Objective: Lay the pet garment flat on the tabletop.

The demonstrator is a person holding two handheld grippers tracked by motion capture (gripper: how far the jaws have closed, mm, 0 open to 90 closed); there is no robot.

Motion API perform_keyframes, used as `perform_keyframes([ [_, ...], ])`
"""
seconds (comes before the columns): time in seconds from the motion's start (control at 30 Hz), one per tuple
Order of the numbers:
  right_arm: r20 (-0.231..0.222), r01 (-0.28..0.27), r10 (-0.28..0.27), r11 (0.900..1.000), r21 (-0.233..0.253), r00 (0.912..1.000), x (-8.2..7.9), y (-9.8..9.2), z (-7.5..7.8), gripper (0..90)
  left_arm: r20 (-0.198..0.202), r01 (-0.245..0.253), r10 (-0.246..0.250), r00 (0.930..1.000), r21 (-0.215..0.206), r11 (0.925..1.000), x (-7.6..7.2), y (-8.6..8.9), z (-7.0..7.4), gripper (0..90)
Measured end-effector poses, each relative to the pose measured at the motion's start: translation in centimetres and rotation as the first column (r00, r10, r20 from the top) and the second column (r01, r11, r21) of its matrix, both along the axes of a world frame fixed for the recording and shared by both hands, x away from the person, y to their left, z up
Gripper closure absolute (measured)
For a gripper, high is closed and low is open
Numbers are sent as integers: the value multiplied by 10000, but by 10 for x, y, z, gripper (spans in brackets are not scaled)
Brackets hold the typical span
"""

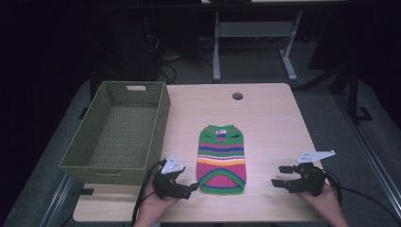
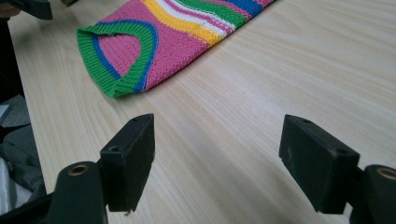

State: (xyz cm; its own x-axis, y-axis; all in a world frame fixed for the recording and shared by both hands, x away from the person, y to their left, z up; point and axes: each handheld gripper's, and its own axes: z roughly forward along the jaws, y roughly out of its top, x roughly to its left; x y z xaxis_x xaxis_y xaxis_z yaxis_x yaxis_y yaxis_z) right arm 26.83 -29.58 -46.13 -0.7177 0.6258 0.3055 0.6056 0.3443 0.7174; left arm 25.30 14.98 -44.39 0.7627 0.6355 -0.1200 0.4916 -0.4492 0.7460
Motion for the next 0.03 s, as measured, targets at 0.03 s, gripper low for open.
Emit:
perform_keyframes([
  [0.03, 85, 30, -30, 10000, 50, 10000, -2, -2, -2, 260, 72, 14, -14, 10000, -21, 10000, -1, 0, 1, 197],
])
